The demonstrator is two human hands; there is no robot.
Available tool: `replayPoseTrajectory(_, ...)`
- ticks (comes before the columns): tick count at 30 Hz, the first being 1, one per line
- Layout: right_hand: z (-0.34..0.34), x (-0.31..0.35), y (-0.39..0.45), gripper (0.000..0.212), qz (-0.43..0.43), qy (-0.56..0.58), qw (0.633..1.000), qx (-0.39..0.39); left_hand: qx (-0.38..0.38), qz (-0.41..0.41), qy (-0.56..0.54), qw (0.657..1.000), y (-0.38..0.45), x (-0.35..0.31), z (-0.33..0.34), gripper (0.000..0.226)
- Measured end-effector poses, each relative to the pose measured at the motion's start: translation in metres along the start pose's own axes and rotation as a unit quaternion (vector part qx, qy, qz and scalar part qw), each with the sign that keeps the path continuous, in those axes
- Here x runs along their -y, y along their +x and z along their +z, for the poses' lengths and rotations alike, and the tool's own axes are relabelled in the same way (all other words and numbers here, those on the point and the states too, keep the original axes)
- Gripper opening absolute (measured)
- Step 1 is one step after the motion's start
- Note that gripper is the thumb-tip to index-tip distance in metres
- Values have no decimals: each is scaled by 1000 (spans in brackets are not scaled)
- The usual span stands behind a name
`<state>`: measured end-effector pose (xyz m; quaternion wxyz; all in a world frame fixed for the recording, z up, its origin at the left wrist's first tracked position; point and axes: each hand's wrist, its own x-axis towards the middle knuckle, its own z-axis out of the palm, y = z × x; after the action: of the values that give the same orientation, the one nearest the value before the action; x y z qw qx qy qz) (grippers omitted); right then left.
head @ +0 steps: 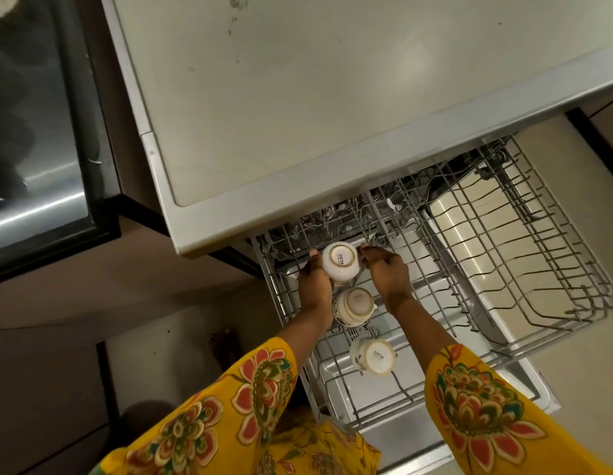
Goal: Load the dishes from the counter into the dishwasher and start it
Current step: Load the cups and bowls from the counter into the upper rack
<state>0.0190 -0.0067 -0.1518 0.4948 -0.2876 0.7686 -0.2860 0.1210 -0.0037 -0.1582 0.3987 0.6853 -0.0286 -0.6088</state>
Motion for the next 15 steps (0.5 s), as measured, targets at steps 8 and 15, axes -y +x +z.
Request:
replayPoseTrajectory(8,-3,-12,8,44,63,-60,993,85,0,-4,23,1000,11,10,-3,38)
replayPoseTrajectory(15,-5,-13,7,52,62,-92,985,133,34,-13,61,997,10,9,-8,46)
